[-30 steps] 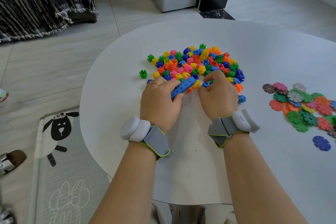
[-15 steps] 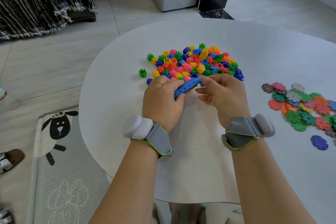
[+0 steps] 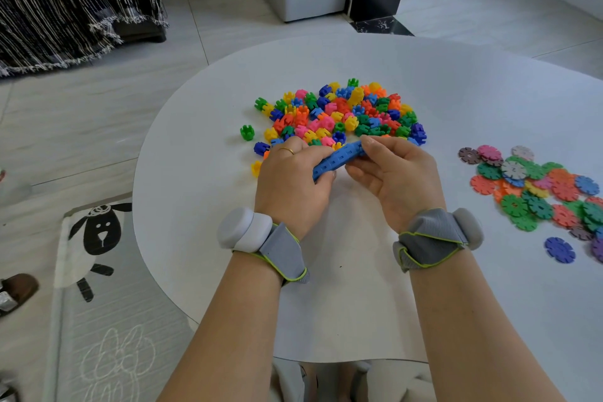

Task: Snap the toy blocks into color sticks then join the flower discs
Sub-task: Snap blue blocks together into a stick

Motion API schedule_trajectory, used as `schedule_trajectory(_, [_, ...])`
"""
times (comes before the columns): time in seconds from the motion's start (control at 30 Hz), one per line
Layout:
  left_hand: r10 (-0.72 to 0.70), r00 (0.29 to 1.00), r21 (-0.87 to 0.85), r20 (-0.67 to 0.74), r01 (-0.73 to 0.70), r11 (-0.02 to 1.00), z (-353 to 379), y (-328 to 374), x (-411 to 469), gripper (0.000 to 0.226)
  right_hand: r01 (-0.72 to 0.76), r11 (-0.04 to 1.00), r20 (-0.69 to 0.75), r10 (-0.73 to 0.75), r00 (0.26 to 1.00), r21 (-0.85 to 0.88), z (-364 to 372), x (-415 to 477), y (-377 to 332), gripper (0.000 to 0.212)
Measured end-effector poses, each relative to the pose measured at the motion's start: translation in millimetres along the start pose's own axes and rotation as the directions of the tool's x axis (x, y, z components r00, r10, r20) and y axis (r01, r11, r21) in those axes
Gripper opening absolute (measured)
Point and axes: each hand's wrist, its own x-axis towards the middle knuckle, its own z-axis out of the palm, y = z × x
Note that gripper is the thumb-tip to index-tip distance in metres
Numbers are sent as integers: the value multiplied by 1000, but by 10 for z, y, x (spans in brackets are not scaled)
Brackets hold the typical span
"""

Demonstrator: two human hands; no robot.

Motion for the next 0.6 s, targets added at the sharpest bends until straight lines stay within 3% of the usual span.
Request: schedule_trajectory(0.6, [21, 998, 29, 53, -22, 999, -23, 32, -9, 38, 42, 998, 22, -41, 999, -44, -22, -46, -10, 12])
